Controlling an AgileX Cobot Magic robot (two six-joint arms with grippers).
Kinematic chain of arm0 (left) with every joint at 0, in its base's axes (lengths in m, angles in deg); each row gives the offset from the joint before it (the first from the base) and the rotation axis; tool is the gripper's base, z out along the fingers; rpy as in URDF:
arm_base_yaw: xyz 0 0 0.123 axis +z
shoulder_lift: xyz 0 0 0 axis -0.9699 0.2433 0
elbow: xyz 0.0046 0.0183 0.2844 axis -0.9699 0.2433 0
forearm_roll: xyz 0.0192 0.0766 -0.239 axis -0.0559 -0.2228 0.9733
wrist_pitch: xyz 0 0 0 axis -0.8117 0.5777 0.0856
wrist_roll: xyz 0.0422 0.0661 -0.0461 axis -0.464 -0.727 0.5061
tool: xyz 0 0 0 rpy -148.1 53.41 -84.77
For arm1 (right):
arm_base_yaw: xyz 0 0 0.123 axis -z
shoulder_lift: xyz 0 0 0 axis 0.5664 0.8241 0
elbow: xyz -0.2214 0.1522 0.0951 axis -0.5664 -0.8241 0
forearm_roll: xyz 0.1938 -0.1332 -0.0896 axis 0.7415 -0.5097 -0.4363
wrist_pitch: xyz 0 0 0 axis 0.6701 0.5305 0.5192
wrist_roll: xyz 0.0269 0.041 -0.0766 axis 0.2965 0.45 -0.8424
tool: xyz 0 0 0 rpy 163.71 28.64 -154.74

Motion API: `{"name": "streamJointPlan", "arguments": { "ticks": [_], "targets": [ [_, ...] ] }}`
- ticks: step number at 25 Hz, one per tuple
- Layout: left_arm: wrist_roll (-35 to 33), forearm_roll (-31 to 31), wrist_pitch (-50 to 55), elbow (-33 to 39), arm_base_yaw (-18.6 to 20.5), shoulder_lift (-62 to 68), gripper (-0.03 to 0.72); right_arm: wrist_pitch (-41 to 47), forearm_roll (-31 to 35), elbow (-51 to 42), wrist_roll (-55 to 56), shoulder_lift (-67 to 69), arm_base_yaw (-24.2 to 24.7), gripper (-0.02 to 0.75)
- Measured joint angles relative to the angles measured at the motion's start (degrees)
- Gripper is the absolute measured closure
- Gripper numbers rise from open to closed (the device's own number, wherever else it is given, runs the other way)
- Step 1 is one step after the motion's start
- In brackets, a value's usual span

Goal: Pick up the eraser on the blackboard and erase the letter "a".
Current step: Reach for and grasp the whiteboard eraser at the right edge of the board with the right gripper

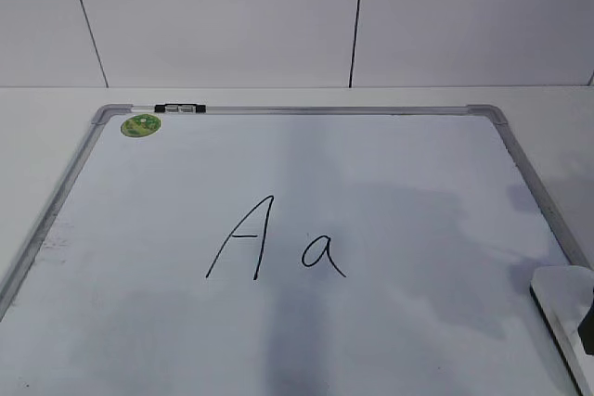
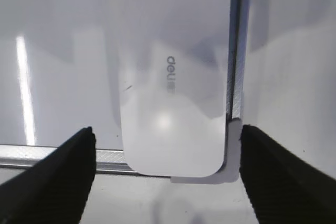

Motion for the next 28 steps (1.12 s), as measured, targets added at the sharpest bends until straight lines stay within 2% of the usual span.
{"name": "streamJointPlan", "arguments": {
  "ticks": [28],
  "targets": [
    [0.00, 0.00, 0.00, 0.00, 0.00, 0.00, 0.453, -5.76, -1.31, 2.39, 1.55, 10.65, -0.09, 0.063]
  ]
}}
